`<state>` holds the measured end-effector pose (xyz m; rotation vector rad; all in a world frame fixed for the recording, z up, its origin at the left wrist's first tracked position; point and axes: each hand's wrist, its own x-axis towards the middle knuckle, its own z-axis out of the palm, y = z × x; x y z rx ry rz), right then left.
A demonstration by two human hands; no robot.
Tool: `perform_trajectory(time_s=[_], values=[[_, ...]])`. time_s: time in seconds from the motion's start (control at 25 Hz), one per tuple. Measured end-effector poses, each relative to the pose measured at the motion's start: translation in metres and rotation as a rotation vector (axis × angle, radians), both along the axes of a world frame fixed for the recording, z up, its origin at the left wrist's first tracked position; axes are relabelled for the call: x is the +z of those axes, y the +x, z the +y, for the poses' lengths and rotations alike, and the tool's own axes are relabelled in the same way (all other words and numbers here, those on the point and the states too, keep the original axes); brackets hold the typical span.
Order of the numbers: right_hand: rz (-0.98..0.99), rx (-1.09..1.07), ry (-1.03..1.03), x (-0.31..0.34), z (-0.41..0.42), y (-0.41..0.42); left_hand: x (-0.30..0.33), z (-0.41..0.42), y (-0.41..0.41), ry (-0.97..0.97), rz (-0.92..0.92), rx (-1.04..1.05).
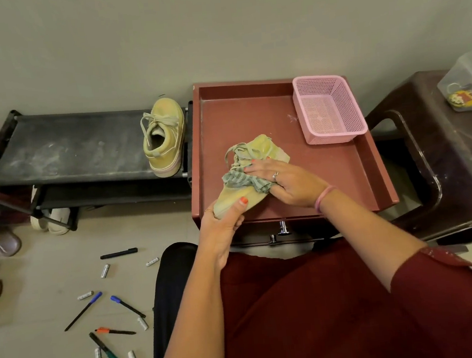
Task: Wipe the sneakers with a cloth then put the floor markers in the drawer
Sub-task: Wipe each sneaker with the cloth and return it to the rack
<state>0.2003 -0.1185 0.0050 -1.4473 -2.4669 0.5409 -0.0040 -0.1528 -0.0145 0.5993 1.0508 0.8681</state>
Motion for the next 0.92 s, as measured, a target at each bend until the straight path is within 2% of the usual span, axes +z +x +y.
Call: perform_trajectory(time_s=[0.12,0.2,0.32,0.44,0.64,0.72,0.8,0.92], values=[[-0.130,-0.014,0.048,-0.005,0.021,0.018,-0.001,0.003,-0.001,-0.036,-0.016,0.041],[-0.172,-0.172,0.011,-0.007,0.032,0.029,-0.002,0.004,-0.002,-0.036,-0.007,0.022],[-0.116,-0.370,-0.093,-0.005,0.036,0.022,-0.002,0.004,-0.002,-0.016,0.042,-0.009],[-0.159,-0.328,-0.002,0.000,0.025,-0.011,-0.005,0.005,-0.003,-0.029,0.061,0.016],[-0.307,-0.007,0.139,0.003,0.028,0.002,-0.002,0.004,-0.001,0.002,0.125,0.027],[-0.383,-0.132,0.088,0.007,0.048,0.014,-0.001,0.005,0.000,0.004,0.131,0.030],[-0.356,-0.261,0.006,0.012,0.054,0.007,-0.001,0.004,0.001,-0.008,0.121,0.037],[-0.371,-0.087,0.027,0.017,0.039,-0.017,-0.003,0.006,-0.001,-0.043,0.093,0.066]])
